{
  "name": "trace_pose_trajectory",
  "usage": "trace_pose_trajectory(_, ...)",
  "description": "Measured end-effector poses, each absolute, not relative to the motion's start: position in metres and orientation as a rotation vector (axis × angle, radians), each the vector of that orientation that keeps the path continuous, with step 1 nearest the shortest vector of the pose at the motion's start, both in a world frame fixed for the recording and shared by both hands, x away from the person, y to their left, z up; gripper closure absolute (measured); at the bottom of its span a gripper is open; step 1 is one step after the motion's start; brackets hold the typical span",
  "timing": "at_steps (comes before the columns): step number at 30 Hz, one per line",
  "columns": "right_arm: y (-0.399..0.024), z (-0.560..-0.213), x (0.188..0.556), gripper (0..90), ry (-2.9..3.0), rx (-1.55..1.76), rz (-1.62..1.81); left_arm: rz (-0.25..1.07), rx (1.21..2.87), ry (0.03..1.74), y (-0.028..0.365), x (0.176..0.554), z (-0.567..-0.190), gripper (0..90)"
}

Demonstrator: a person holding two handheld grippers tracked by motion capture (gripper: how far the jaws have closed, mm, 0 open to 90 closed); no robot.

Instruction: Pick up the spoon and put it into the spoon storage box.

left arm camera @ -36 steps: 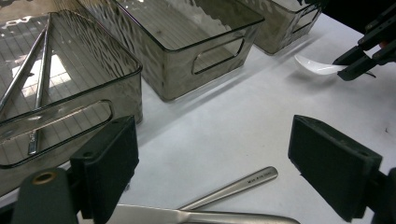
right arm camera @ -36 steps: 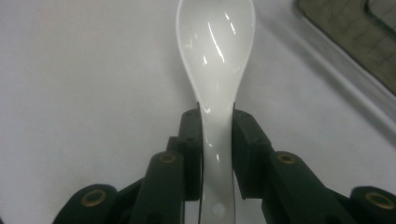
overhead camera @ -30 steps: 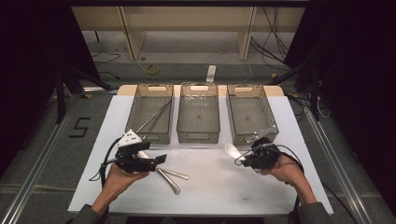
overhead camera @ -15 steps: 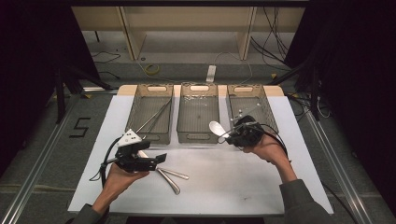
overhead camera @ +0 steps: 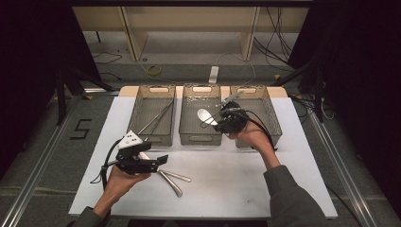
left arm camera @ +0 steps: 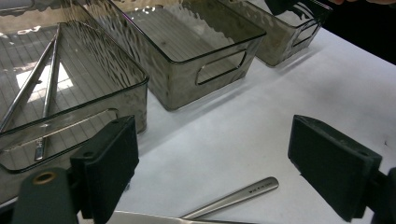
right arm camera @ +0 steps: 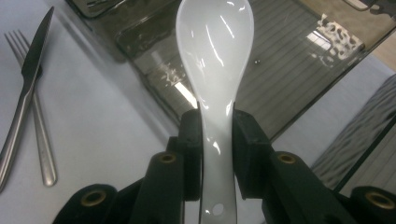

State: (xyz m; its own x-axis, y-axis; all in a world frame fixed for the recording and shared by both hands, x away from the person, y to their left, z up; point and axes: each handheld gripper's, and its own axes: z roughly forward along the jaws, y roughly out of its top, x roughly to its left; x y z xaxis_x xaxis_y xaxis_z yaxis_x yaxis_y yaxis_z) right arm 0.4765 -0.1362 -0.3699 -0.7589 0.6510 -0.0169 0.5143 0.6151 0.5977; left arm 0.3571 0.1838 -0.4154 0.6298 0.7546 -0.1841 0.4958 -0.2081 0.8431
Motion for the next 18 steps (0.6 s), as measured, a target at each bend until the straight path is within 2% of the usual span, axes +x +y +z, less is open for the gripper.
trace_pose_trajectory(18,-0.1,-0.375,0.516,75.4,2.589,1.055,0.787,0.331,1.874,1.014,0.184,0.358,-0.416,15.7)
